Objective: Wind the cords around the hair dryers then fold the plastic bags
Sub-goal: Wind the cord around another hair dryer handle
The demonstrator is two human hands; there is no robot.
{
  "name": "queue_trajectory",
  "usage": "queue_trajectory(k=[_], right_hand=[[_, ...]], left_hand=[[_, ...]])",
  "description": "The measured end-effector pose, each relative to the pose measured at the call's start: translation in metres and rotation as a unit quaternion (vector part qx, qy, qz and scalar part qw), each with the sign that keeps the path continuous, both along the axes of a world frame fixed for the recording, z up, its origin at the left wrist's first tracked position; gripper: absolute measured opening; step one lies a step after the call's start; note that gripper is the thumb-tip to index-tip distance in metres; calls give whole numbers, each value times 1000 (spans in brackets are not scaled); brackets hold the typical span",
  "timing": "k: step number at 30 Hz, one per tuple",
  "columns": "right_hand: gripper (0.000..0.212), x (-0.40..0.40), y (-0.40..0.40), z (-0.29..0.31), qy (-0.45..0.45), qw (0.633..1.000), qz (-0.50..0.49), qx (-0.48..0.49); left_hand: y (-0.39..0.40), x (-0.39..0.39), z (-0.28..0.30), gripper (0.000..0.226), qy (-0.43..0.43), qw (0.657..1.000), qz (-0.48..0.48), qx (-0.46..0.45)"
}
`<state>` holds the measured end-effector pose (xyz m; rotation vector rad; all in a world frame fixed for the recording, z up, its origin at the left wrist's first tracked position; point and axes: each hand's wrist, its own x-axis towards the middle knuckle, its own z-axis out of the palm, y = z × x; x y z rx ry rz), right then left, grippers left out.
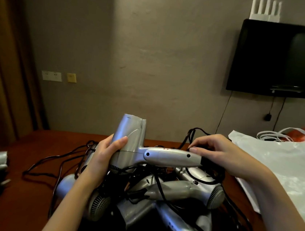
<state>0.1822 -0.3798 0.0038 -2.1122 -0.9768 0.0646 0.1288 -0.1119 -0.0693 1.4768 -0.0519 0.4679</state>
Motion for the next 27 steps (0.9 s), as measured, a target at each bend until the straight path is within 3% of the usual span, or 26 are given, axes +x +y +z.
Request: queue_trajectory(k=[6, 14, 23, 27], right_hand=[[24, -10, 4, 7, -69, 997, -43, -14], [31, -16, 4, 11, -135, 984, -55, -106], [42, -15, 1, 4, 58, 994, 80, 47], [42, -12, 10, -7, 92, 979, 78, 163]], left_hand=[[2, 0, -5, 62, 3, 1000, 31, -2], [3, -2, -6, 67, 31, 998, 49, -27], [7, -1, -5, 86, 51, 988, 65, -134], [7, -3, -3, 63, 44, 984, 40, -170]])
